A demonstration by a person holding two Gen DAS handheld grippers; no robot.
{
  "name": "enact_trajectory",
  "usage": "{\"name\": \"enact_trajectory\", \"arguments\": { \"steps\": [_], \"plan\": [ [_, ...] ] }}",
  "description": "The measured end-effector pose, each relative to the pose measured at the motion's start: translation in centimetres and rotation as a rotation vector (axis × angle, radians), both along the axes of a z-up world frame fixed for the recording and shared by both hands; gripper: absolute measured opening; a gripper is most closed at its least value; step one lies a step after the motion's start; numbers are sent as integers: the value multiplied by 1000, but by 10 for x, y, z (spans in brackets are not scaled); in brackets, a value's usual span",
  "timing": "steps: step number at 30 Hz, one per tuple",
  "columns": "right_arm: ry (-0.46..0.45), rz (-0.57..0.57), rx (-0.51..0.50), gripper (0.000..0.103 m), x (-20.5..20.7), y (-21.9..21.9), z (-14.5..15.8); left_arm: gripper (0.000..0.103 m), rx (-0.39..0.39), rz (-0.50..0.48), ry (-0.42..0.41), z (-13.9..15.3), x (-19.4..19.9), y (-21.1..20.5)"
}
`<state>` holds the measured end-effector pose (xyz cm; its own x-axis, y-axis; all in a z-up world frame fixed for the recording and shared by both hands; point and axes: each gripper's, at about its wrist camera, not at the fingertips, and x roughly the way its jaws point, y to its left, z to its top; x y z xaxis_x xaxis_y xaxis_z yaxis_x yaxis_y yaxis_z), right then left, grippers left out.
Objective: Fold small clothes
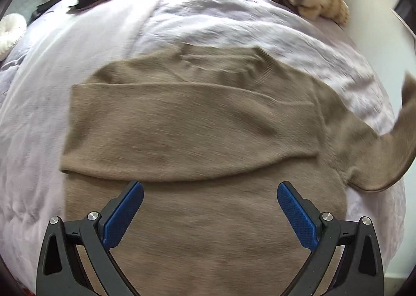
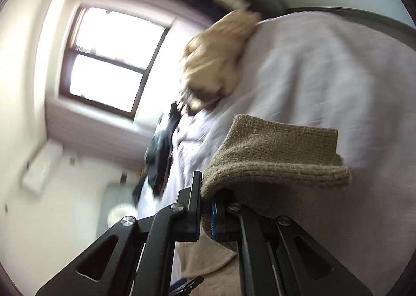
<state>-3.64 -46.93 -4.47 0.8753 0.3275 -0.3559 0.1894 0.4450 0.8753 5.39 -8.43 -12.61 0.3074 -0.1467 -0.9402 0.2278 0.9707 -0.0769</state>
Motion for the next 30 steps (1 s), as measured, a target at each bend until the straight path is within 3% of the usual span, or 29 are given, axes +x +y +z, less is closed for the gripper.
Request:
{"name": "enact_trajectory", "arguments": {
  "steps": [4,7,10,13,17,19,22,23,24,25,30],
  "plan": [
    [16,252,-130,6,77,94,10,103,30,57,-33,2,13,44],
    [63,404,-188,6,114,163,-6,103,57,106,-43,1,20,74],
    [156,542,-216,6,140,231,-43,103,77,154,-44,-2,24,106],
    [305,622,-236,9,160,275,-87,103,82,190,-39,-6,26,130],
    [440,582,-282,15,161,287,-116,103,75,220,-25,-14,26,154],
    [432,529,-255,23,156,278,-115,103,61,235,-11,-19,25,165],
    [390,395,-156,25,152,254,-109,103,45,246,2,-23,24,173],
    [384,372,-145,25,152,252,-109,103,42,247,2,-23,23,175],
    [378,360,-153,14,157,252,-107,103,40,248,1,-22,22,178],
    [372,372,-178,7,163,254,-104,103,39,249,-2,-22,21,181],
    [287,670,-470,7,191,333,-84,103,53,258,-8,-21,20,194]
  ]
}}
